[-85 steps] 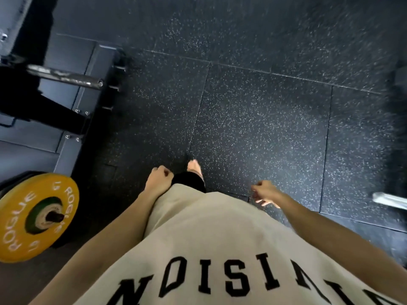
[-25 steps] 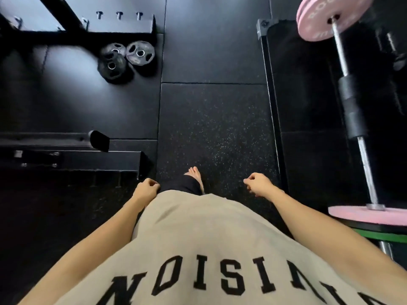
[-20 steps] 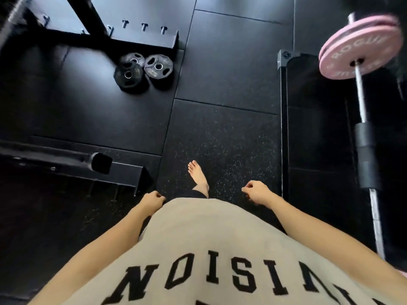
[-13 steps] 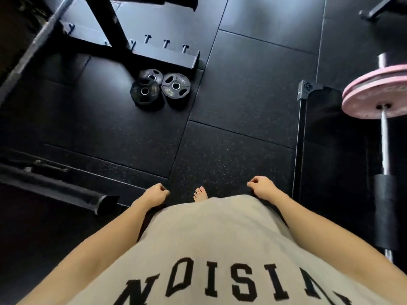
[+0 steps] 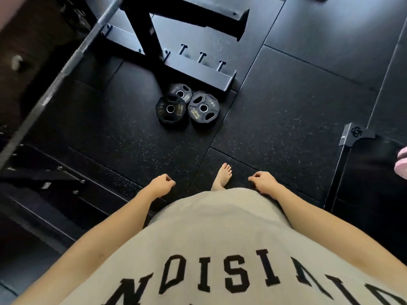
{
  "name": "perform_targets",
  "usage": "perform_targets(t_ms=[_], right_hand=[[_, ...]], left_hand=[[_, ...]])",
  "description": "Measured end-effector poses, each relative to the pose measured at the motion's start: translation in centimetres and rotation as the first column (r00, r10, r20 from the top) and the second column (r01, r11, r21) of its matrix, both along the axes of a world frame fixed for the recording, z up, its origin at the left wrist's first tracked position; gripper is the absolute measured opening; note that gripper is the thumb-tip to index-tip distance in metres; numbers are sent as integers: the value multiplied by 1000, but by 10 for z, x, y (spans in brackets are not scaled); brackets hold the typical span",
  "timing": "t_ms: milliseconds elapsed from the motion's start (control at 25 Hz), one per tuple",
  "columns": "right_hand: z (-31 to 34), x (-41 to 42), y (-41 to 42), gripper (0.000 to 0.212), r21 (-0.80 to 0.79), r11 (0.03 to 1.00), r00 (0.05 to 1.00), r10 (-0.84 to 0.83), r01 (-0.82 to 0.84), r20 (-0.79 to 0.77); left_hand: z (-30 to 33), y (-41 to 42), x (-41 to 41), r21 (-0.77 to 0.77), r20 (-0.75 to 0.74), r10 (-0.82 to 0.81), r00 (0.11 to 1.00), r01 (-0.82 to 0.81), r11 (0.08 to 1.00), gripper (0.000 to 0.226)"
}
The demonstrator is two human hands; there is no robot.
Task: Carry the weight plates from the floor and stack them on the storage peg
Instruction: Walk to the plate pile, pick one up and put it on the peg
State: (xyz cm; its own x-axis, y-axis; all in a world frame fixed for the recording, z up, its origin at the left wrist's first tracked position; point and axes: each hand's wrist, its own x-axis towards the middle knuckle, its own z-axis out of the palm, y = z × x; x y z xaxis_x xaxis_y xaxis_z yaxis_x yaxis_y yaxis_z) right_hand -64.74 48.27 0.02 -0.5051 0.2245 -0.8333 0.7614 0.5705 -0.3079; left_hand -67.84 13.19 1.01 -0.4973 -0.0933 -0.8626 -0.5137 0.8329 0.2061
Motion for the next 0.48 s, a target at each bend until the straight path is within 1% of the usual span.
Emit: perform_targets(t_ms=[80, 160, 240, 400, 480], right_hand=[[8, -46, 4, 15, -19, 1000, 1000, 18, -18, 9], [14, -93, 5, 15, -17, 1000, 1000, 24, -23, 15], [18, -133, 0, 15, -27, 999, 999, 31, -31, 21], [15, -202, -19, 15, -47, 999, 999, -10, 12, 42], [10, -233, -30, 14, -31, 997, 996, -69, 71, 58]], left_hand=[[4, 2, -38, -36, -54, -36, 998, 34, 999, 26], [8, 4, -78, -57, -94, -35, 995, 29, 998, 27], [5, 5, -112, -57, -77, -37, 996, 33, 998, 27], [-6, -4, -184, -36, -18, -50, 999, 49, 998, 26], [-16, -13, -228, -19, 11, -71, 997, 71, 997, 23]])
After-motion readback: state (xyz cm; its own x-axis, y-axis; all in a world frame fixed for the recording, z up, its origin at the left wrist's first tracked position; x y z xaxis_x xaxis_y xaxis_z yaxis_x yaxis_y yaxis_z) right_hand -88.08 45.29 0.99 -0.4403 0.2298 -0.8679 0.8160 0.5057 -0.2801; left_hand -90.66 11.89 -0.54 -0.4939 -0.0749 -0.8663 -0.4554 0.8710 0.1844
